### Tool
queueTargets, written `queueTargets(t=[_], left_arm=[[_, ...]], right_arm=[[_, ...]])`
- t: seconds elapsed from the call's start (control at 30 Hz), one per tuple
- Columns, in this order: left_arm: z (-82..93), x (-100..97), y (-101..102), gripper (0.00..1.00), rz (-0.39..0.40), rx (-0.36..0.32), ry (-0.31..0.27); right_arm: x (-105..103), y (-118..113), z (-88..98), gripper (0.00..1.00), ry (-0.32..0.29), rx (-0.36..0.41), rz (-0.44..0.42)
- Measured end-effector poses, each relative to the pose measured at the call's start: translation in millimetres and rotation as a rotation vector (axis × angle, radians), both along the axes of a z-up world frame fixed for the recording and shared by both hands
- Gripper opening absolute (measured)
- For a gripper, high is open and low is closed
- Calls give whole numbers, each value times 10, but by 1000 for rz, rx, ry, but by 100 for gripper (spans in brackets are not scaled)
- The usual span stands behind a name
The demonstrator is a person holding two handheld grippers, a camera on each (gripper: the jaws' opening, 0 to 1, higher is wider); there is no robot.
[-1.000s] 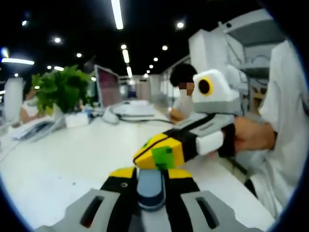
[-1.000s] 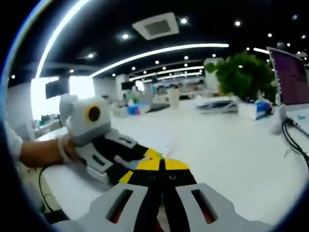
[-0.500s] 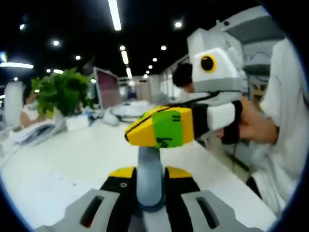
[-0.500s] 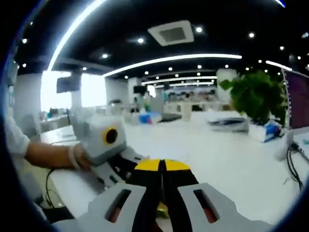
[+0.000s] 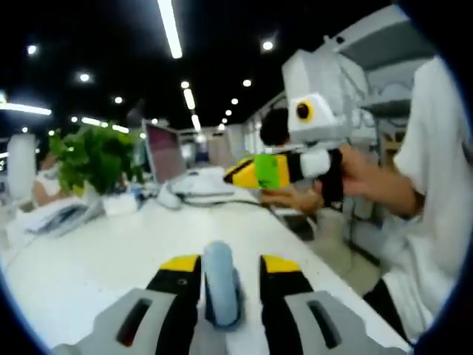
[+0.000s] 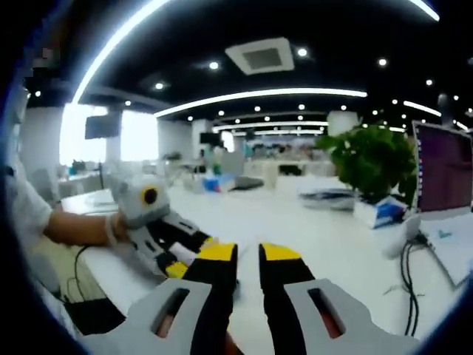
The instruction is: Pick up the paper insert the paper into the punch align the paper edges press the punch to punch holes
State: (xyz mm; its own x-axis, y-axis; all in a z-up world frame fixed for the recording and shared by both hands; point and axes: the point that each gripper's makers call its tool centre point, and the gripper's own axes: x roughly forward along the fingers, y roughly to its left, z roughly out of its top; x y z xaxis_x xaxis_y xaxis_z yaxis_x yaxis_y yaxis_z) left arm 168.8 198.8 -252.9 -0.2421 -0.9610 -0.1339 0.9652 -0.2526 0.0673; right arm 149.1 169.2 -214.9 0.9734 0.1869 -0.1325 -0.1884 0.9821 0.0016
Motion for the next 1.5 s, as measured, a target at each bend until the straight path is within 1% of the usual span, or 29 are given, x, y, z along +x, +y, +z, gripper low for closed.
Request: queueTargets(t=[0.03, 0.07, 0.13, 0.17, 0.23, 0.27, 0.4, 0.47, 0.57, 0.63, 0.7, 0.73, 0.8, 0.83, 0.87, 0.9, 0.93, 1.1, 1.2, 1.3, 1.37, 1.5], left_arm=[[52, 30, 14, 35, 6, -10, 12], [115, 79, 40, 36, 18, -23, 24], [189, 163, 138, 39, 43, -33, 34], [216, 200, 196, 40, 57, -40, 42], [225, 240, 312, 40, 66, -37, 50], [221, 271, 385, 40, 79, -37, 58], [91, 396, 681, 42, 129, -1, 76], [2, 455, 836, 43, 150, 18, 96], [-88, 466, 995, 45, 154, 41, 115], [-189, 469, 1094, 46, 158, 74, 113], [-287, 491, 1159, 48, 166, 100, 120], [-328, 506, 1178, 48, 173, 113, 114], [-337, 511, 1186, 48, 176, 123, 105], [-320, 499, 1170, 49, 172, 114, 120], [-326, 500, 1163, 50, 170, 115, 123], [-371, 498, 1158, 50, 172, 128, 120], [-416, 504, 1166, 50, 176, 148, 102], [-485, 479, 1177, 50, 171, 173, 84], [-486, 480, 1175, 49, 170, 170, 80], [-487, 479, 1183, 49, 166, 166, 80], [-496, 488, 1182, 47, 174, 165, 64], [-501, 488, 1184, 48, 178, 164, 52]], right_arm=[[-3, -6, -20, 21, 11, -11, 18], [-19, 23, -35, 21, 19, -27, 57], [-35, 81, -58, 22, 21, -43, 121], [-36, 102, -89, 24, 29, -57, 152], [-32, 138, -167, 28, 41, -109, 206], [-30, 154, -208, 31, 49, -122, 227], [-11, 205, -341, 35, 74, -121, 306], [-11, 229, -415, 37, 92, -129, 347], [-17, 284, -535, 42, 129, -133, 412], [-13, 339, -601, 42, 129, -147, 466], [-7, 376, -645, 40, 126, -143, 507], [-2, 381, -669, 39, 129, -140, 523], [15, 381, -706, 39, 134, -128, 543], [19, 387, -724, 38, 136, -117, 558], [27, 381, -737, 38, 137, -108, 567], [31, 374, -749, 38, 139, -103, 573], [26, 373, -759, 38, 141, -100, 582], [-6, 335, -760, 38, 142, -93, 630], [-6, 316, -745, 38, 143, -86, 650], [-15, 320, -710, 38, 142, -88, 695], [-16, 330, -700, 38, 149, -95, 727], [18, 408, -763, 38, 161, -122, 779]])
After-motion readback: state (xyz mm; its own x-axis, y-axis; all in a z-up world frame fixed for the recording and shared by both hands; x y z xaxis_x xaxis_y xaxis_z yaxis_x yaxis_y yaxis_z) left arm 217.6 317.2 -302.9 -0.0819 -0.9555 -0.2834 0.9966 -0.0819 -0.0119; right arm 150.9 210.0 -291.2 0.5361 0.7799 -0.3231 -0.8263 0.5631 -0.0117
